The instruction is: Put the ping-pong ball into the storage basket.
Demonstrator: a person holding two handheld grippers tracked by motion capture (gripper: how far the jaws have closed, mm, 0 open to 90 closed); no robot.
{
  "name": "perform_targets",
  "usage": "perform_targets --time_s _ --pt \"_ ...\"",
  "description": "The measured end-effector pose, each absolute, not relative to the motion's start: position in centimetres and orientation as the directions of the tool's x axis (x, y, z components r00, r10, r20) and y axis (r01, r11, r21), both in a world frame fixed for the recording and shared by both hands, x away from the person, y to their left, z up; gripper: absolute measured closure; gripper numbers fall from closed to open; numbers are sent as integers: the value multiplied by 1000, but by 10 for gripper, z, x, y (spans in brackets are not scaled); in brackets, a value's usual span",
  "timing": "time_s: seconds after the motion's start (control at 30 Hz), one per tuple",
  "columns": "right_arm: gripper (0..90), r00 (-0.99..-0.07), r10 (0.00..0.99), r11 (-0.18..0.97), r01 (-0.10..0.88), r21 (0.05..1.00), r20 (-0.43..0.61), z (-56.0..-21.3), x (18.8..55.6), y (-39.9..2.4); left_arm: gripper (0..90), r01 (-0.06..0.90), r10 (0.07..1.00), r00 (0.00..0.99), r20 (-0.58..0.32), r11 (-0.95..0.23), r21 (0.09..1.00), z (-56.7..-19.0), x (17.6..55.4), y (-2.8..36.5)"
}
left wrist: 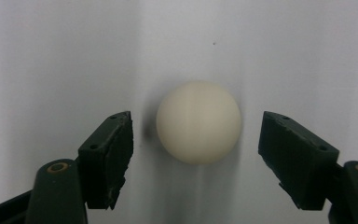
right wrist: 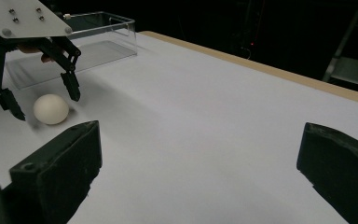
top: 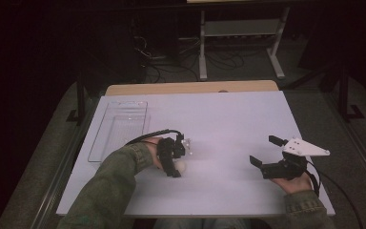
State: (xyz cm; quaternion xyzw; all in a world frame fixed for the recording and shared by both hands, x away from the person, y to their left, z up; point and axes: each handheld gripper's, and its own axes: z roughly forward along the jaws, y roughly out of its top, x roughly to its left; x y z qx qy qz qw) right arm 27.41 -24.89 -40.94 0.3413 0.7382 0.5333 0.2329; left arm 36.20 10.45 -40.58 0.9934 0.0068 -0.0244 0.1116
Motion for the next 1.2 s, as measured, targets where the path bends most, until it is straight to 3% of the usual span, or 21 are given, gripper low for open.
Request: perform_targets --time_s 0.7,1.2 --pt "0 -659 752 199 253 947 18 -409 274 -249 431 1 -14 997 -70 -976 216 -405 367 102" --pt "0 -664 748 206 255 945 16 -410 275 -248 497 1 -24 993 -115 -978 207 -409 370 99"
